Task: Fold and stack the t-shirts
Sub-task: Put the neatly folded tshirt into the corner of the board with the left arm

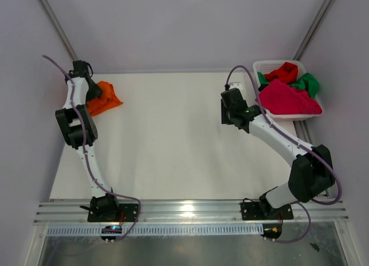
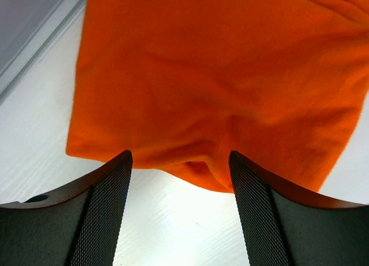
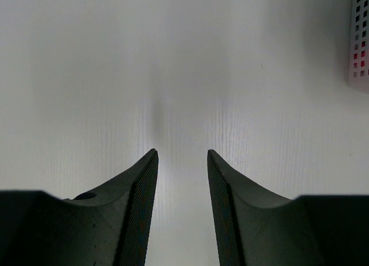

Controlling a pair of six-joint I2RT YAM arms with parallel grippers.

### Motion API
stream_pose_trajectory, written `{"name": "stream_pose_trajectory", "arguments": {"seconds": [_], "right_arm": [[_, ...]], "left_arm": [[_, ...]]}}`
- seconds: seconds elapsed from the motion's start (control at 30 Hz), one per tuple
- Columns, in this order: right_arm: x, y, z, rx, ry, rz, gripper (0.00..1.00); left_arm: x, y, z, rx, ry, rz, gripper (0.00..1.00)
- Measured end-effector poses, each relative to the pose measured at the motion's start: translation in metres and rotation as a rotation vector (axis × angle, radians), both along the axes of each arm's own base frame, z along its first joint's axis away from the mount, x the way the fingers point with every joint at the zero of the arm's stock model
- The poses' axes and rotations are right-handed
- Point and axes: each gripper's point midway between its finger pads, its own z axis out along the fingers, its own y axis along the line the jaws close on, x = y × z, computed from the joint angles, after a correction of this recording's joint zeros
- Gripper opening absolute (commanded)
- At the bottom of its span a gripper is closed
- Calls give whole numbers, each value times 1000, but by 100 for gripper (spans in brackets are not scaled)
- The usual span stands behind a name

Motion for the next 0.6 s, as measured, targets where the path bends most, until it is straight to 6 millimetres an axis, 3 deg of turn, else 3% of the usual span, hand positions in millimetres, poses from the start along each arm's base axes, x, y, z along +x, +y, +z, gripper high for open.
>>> {"name": "stream_pose_trajectory", "arguments": {"seconds": [0.27, 0.6], "right_arm": [[-2, -1, -4, 6, 8, -10, 44], [-9, -5, -13, -1, 30, -18, 44]], "left_arm": [[16, -28, -1, -57, -41, -68, 69], [43, -33, 11, -89, -162, -87, 70]]}}
